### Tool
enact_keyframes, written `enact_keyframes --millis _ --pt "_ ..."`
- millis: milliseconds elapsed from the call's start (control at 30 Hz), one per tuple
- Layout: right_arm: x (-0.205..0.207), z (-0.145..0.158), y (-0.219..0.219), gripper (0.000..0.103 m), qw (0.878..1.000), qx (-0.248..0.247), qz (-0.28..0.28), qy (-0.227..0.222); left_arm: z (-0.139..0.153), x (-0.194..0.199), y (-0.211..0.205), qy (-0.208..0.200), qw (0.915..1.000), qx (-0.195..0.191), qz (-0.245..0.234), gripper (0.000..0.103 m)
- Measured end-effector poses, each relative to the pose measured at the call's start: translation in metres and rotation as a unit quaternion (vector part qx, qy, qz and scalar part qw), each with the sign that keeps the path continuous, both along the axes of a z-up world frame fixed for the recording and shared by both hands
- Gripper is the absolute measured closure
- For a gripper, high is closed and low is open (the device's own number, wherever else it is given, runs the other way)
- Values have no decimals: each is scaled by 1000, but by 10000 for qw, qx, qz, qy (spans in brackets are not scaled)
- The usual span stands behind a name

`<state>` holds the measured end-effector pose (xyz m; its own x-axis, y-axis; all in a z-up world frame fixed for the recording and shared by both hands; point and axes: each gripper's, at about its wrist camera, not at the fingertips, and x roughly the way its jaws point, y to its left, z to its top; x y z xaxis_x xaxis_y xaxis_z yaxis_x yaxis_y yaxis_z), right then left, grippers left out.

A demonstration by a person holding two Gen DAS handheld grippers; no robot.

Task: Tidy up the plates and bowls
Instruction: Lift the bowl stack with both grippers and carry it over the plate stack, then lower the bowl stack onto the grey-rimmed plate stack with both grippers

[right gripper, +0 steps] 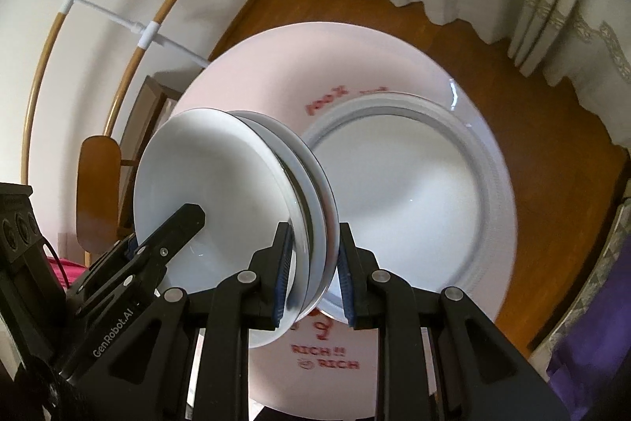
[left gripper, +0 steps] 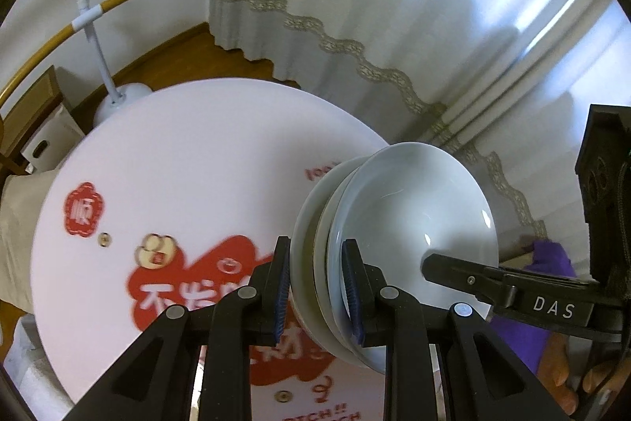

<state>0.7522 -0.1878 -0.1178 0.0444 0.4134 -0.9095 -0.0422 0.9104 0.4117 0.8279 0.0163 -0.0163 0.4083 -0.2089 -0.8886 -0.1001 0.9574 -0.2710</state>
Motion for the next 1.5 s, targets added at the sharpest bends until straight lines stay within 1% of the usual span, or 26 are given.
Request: enact_keyframes --millis 100,367,667,867,1167,1333,1400,1433,1500 --pt "0 -5 -18 81 10000 -38 -59 64 -7 5 -16 67 10000 -21 -65 82" --pt "-2 -25 -44 81 9993 -85 -209 300 -29 18 -49 310 9994 -32 -158 82" --pt "-2 -39 -60 81 9986 -117 -290 421 -50 30 -68 449 9987 2 -256 82" --pt "0 -44 -62 81 9984 -118 -302 455 -55 33 -66 483 9985 4 -256 82" --pt "0 -41 -59 81 9988 -143 -252 406 -60 30 -62 474 9986 -63 -204 82" --pt "-1 -39 -57 77 9989 -126 -248 372 -63 28 -59 529 9985 -15 -138 81" --pt "-1 -39 -56 77 9990 -162 -230 343 -61 27 -58 474 9988 -31 -123 82" --pt "-1 -39 -56 77 9990 -171 -233 333 -60 26 -58 439 9990 -8 -109 82" --pt "-1 -39 -56 77 9990 -179 -231 325 -56 24 -56 360 9993 19 -63 77"
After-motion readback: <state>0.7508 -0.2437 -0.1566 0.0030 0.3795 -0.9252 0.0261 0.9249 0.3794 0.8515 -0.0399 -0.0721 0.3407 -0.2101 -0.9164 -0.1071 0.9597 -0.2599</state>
